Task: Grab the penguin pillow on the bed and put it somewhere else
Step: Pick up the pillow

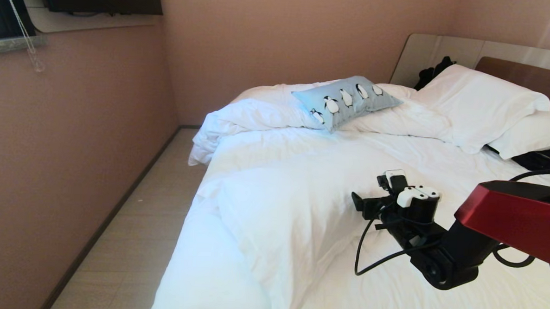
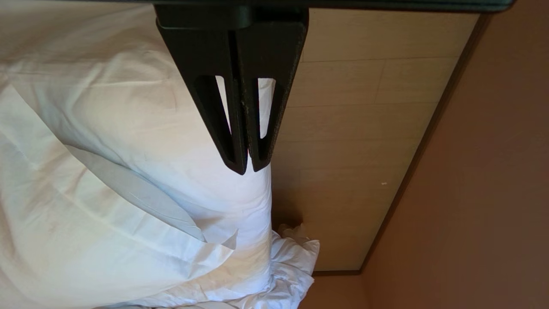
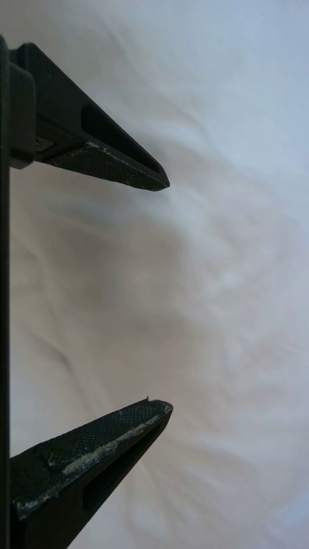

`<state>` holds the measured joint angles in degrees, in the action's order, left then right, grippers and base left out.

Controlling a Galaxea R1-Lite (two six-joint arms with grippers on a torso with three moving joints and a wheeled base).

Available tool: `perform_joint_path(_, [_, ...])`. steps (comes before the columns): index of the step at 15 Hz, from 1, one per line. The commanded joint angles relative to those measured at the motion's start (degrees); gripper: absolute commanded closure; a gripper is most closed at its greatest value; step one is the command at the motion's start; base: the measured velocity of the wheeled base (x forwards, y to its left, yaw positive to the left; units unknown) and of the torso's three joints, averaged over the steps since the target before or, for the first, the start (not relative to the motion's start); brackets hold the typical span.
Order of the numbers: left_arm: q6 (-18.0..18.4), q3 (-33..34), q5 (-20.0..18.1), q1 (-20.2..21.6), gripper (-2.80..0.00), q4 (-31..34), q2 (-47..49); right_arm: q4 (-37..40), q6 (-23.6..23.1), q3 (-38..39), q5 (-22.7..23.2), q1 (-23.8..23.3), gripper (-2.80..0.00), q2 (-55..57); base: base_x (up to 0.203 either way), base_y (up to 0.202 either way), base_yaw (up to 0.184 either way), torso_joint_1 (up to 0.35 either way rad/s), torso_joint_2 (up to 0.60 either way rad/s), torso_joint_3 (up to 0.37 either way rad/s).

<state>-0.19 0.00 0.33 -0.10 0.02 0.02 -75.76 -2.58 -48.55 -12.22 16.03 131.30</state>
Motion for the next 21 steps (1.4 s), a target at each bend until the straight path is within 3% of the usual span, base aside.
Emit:
perform_joint_path(1, [0.01, 0.0, 0.02, 0.01, 0.0, -0.02, -0.02, 24.42, 25.68, 3.62, 3.77, 0.59, -2.8, -2.39, 0.0, 0.0, 0.0, 0.0, 0.0, 0.0])
perform_joint_path(5, [0.01, 0.09, 0.02, 0.01, 0.0, -0.02, -0.02, 24.6, 28.03, 9.96, 8.82, 0.94, -2.8, -2.83, 0.0, 0.0, 0.0, 0.0, 0.0, 0.0])
perform_joint_path(7, [0.01, 0.09, 0.02, 0.01, 0.0, -0.02, -0.02, 24.88, 30.28, 8.62, 10.12, 0.53, -2.8, -2.45, 0.0, 0.0, 0.0, 0.0, 0.0, 0.0])
perform_joint_path(8, [0.01, 0.09, 0.02, 0.01, 0.0, -0.02, -0.02, 25.54, 31.63, 8.14, 12.89, 0.21, -2.8, -2.33, 0.0, 0.0, 0.0, 0.0, 0.0, 0.0])
perform_joint_path(10, [0.01, 0.08, 0.02, 0.01, 0.0, -0.02, -0.02, 28.45, 36.3, 6.5, 17.81, -1.69, -2.8, -4.11, 0.0, 0.0, 0.0, 0.0, 0.0, 0.0])
perform_joint_path(14, [0.01, 0.09, 0.02, 0.01, 0.0, -0.02, -0.02, 41.83, 47.0, -0.24, 27.3, -4.95, -2.8, -8.19, 0.0, 0.0, 0.0, 0.0, 0.0, 0.0])
perform_joint_path(18, [0.01, 0.05, 0.02, 0.01, 0.0, -0.02, 0.03, 52.85, 53.76, -7.97, 27.95, -7.1, -2.8, -7.9, 0.0, 0.0, 0.0, 0.0, 0.0, 0.0])
perform_joint_path(21, [0.01, 0.07, 0.02, 0.01, 0.0, -0.02, -0.02, 53.79, 55.34, -9.49, 28.11, -7.68, -2.8, -7.55, 0.0, 0.0, 0.0, 0.0, 0.0, 0.0])
